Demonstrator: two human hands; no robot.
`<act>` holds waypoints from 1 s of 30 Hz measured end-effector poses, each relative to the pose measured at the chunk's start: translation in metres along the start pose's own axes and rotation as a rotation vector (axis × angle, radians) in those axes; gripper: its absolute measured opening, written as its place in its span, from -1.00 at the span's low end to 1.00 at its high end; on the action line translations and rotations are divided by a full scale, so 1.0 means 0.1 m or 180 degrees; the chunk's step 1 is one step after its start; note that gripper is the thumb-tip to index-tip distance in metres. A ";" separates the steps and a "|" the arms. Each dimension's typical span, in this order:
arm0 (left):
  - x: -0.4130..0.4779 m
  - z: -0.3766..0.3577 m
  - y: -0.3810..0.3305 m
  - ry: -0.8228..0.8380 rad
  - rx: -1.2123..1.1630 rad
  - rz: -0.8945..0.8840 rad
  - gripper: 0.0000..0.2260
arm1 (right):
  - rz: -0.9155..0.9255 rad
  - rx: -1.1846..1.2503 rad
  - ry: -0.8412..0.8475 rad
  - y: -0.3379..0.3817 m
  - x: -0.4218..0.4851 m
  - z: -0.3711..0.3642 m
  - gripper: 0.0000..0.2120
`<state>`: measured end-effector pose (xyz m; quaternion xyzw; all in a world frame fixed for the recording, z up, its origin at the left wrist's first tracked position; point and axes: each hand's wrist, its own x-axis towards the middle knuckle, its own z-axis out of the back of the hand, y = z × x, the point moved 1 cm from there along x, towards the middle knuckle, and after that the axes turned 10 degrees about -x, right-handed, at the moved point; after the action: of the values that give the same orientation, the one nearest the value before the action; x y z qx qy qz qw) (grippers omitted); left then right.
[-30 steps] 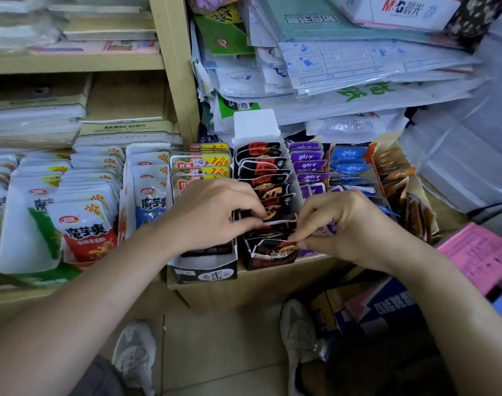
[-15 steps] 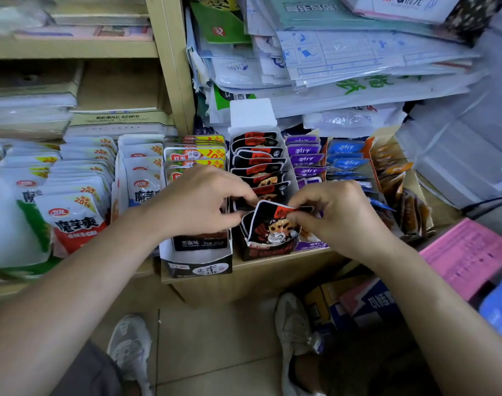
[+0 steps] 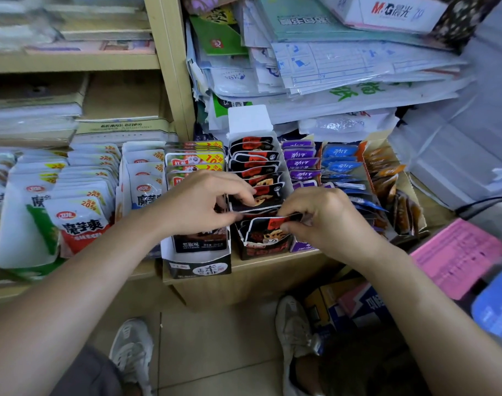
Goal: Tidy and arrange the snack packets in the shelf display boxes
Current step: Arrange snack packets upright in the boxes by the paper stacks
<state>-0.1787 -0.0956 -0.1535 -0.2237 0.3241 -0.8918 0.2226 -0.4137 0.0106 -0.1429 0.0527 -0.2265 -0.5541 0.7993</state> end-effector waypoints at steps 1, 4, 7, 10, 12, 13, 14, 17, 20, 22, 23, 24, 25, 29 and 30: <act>-0.02 0.02 0.00 0.0056 0.0111 -0.0003 -0.69 | -0.0016 0.0004 -0.0099 0.02 -0.02 0.00 -0.78; -0.07 0.02 -0.02 -0.0049 0.0238 -0.0079 -0.72 | -0.0042 -0.0109 -0.0300 0.10 -0.12 -0.01 -0.70; -0.08 -0.01 -0.06 -0.0300 0.0217 -0.0213 -0.85 | -0.0022 -0.0276 -0.0283 0.20 -0.31 -0.09 -0.70; -0.06 0.02 -0.09 -0.0466 0.0173 -0.0253 -0.71 | -0.0103 -0.0326 -0.0362 0.28 -0.48 -0.17 -0.73; -0.06 0.01 -0.09 -0.0372 0.0312 -0.0305 -0.67 | -0.0169 -0.0384 -0.0411 0.29 -0.50 -0.19 -0.74; -0.07 0.00 -0.09 -0.0303 0.0382 -0.0314 -0.71 | -0.0188 -0.0427 -0.0447 0.28 -0.49 -0.19 -0.74; -0.07 0.00 -0.09 -0.0248 0.0425 -0.0308 -0.76 | -0.0196 -0.0474 -0.0506 0.27 -0.47 -0.20 -0.74; -0.09 -0.02 -0.07 -0.0125 0.0419 -0.0313 -0.85 | -0.0146 -0.0572 -0.0783 0.29 -0.45 -0.23 -0.80; -0.06 -0.05 -0.07 -0.0244 0.0455 -0.0398 -0.89 | -0.0057 -0.0646 -0.0877 0.32 -0.50 -0.25 -0.85; -0.02 -0.09 -0.07 -0.0352 0.0530 -0.0482 -0.86 | -0.0116 -0.0547 -0.0781 0.31 -0.51 -0.26 -0.84; 0.01 -0.12 -0.07 -0.0361 0.0560 -0.0503 -0.81 | -0.0187 -0.0481 -0.0714 0.30 -0.51 -0.26 -0.81; 0.02 -0.14 -0.07 -0.0329 0.0581 -0.0501 -0.76 | -0.0269 -0.0431 -0.0655 0.30 -0.50 -0.26 -0.75; 0.04 -0.15 -0.06 -0.0270 0.0597 -0.0476 -0.72 | -0.0331 -0.0408 -0.0612 0.30 -0.49 -0.27 -0.68; 0.06 -0.14 -0.08 0.0095 0.0693 -0.0352 -0.74 | -0.0260 -0.0419 -0.0614 0.29 -0.46 -0.31 -0.66; 0.06 -0.13 -0.10 0.0145 0.0749 -0.0340 -0.79 | -0.0244 -0.0434 -0.0647 0.29 -0.46 -0.31 -0.70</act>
<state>-0.1935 -0.0860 -0.1545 -0.1927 0.2098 -0.9391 0.1921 -0.3888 0.0579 -0.1750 -0.0496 -0.2659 -0.6010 0.7521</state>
